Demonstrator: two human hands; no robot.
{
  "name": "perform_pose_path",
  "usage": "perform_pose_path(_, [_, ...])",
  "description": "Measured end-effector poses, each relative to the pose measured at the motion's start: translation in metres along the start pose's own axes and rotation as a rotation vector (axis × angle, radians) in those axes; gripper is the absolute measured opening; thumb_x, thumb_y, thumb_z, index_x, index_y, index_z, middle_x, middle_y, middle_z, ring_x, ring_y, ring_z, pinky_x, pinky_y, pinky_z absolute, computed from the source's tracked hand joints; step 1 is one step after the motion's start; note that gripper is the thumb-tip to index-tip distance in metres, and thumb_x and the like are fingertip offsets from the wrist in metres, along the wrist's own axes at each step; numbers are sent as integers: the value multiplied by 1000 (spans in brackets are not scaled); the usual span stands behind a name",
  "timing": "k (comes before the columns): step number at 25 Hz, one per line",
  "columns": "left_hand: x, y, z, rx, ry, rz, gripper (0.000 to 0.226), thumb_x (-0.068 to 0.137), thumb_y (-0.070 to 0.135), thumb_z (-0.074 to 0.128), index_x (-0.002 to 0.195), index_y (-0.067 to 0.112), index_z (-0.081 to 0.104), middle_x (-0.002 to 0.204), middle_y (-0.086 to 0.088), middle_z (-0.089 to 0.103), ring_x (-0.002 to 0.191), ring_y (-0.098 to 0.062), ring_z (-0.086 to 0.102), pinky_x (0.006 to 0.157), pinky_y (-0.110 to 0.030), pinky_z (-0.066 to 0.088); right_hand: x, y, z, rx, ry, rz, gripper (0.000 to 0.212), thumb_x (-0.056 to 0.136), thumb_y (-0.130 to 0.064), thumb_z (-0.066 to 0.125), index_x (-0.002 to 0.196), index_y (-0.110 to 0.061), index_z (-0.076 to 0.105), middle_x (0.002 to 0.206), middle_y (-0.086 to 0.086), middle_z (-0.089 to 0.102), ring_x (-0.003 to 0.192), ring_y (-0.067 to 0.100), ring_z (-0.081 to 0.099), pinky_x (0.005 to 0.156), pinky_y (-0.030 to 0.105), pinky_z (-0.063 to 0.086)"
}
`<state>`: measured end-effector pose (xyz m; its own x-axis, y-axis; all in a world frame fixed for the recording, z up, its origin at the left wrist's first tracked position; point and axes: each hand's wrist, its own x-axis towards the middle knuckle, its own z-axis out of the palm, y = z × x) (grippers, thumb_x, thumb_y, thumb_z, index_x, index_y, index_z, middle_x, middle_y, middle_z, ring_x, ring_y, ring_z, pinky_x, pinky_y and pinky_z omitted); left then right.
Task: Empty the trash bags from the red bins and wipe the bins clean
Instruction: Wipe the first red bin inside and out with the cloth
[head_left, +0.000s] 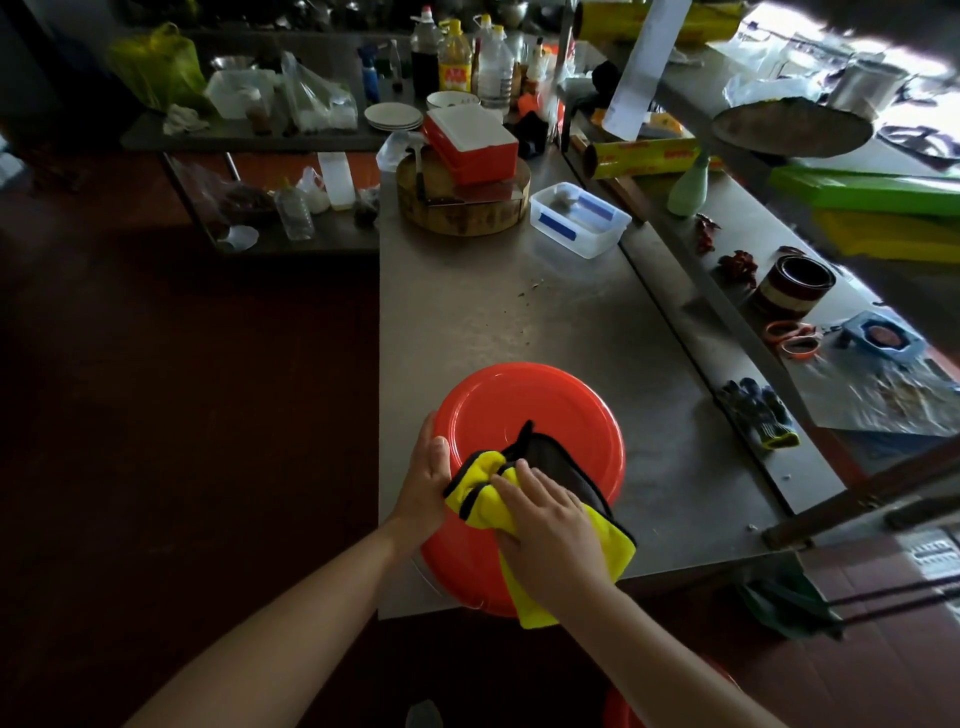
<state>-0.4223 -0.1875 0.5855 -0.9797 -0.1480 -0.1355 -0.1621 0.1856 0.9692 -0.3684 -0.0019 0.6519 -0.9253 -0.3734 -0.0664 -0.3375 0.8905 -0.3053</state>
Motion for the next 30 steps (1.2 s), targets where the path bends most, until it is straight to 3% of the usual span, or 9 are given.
perform_pose_path(4, [16, 7, -25, 68, -130, -111, 62, 98, 59, 36, 153, 33, 23, 151, -5, 44, 134, -24, 49, 114, -50, 37, 5, 19, -13, 9, -109, -11, 75, 94, -55, 53, 157, -49, 13, 167, -15, 11, 156, 22, 2, 126, 45, 6])
perform_pose_path(7, [26, 11, -37, 47, -194, -147, 64, 87, 69, 42, 141, 38, 28, 137, 3, 53, 124, -21, 55, 110, -48, 40, 13, 19, -13, -40, -189, -19, 70, 97, -47, 54, 155, -52, 14, 168, -14, 6, 155, 33, 0, 124, 51, 9])
perform_pose_path(11, [26, 7, -33, -27, -183, -122, 46, 91, 59, 49, 131, 44, 32, 127, 18, 54, 120, -12, 56, 103, -34, 44, 44, 9, -13, -92, -133, 30, 67, 98, -29, 51, 154, -50, 20, 168, -11, 7, 154, 38, 10, 120, 54, 21])
perform_pose_path(15, [29, 5, -30, -71, -156, -142, 42, 102, 47, 50, 138, 38, 29, 138, 3, 54, 121, -15, 59, 107, -45, 46, 84, -6, -13, -169, -100, 57, 74, 97, -16, 45, 155, -49, 15, 169, -7, -3, 153, 43, 5, 119, 60, 20])
perform_pose_path(17, [27, 6, -30, -89, -164, -147, 38, 102, 49, 48, 134, 43, 28, 134, 7, 55, 116, -12, 63, 105, -47, 49, 88, -5, -14, -154, -111, 5, 77, 96, -20, 48, 154, -52, 8, 169, -7, -8, 153, 42, 0, 119, 63, 18])
perform_pose_path(19, [23, 5, -28, -85, -155, -146, 41, 102, 52, 47, 136, 40, 29, 135, 3, 55, 118, -17, 63, 105, -51, 47, 78, 3, -13, -172, -138, -117, 70, 97, -42, 47, 152, -56, 6, 168, -12, -9, 154, 40, -2, 118, 66, 16])
perform_pose_path(22, [22, 1, -25, -70, -162, -126, 58, 97, 60, 45, 144, 30, 28, 143, -2, 52, 125, -21, 57, 110, -51, 42, 61, 12, -8, -212, -162, -192, 58, 94, -72, 23, 150, -57, 14, 167, -17, -4, 154, 41, 0, 116, 70, 16])
perform_pose_path(24, [24, 1, -23, -83, -139, -134, 50, 103, 50, 44, 145, 27, 30, 142, -5, 53, 127, -22, 57, 111, -52, 40, 66, 10, -6, -229, -150, -136, 54, 98, -70, 16, 149, -54, 20, 166, -17, 1, 153, 42, 3, 115, 70, 19])
perform_pose_path(30, [24, 7, -22, -126, -122, -136, 31, 107, 29, 43, 136, 27, 33, 143, -4, 49, 120, -11, 57, 111, -42, 43, 126, -2, -11, -216, -98, 66, 43, 105, -56, 30, 147, -52, 34, 166, -13, 9, 151, 45, 8, 115, 68, 20])
